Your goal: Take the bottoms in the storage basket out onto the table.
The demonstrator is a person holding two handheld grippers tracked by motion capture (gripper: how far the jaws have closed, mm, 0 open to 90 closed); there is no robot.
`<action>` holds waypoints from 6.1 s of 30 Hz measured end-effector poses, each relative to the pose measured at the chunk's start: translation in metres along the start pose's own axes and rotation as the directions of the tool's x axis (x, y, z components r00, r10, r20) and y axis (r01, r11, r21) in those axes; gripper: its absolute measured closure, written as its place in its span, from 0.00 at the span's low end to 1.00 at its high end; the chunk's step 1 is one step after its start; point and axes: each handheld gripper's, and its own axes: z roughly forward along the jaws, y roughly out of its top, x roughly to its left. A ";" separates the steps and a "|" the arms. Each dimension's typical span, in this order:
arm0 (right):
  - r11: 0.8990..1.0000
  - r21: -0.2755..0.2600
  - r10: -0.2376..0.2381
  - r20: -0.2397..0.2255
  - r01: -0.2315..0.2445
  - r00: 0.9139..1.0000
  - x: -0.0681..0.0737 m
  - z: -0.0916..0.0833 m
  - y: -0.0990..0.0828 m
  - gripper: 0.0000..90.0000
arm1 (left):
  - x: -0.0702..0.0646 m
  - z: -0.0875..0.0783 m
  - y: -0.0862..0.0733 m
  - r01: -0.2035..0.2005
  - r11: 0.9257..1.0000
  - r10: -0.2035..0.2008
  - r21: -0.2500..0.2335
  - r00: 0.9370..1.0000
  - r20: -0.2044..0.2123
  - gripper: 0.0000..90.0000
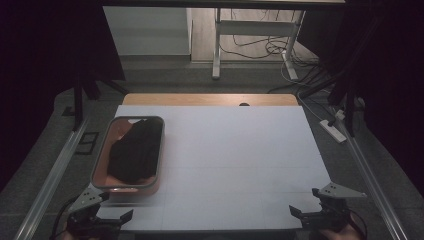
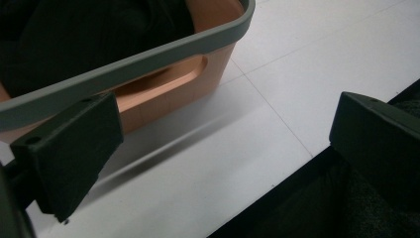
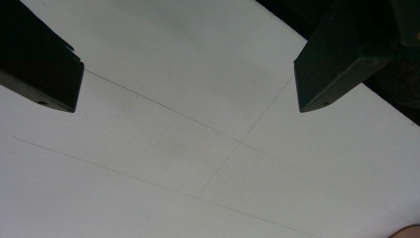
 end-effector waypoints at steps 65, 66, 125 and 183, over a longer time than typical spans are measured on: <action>0.999 0.034 -0.005 -0.001 0.005 1.000 0.001 0.004 0.001 0.00 | 0.021 0.027 0.074 -0.034 0.999 0.034 -0.017 0.999 0.020 0.00; 0.999 0.034 -0.005 -0.001 0.005 1.000 0.001 0.004 0.001 0.00 | 0.021 0.027 0.074 -0.034 0.999 0.034 -0.017 0.999 0.020 0.00; 0.997 0.065 -0.030 -0.015 0.031 0.999 0.002 0.007 0.002 0.00 | 0.115 0.145 0.143 -0.026 0.954 0.039 0.298 0.999 -0.038 0.00; 0.997 0.062 -0.046 -0.024 0.048 0.999 0.004 0.007 0.001 0.00 | 0.121 0.138 0.147 0.125 0.930 -0.101 0.345 0.991 -0.086 0.82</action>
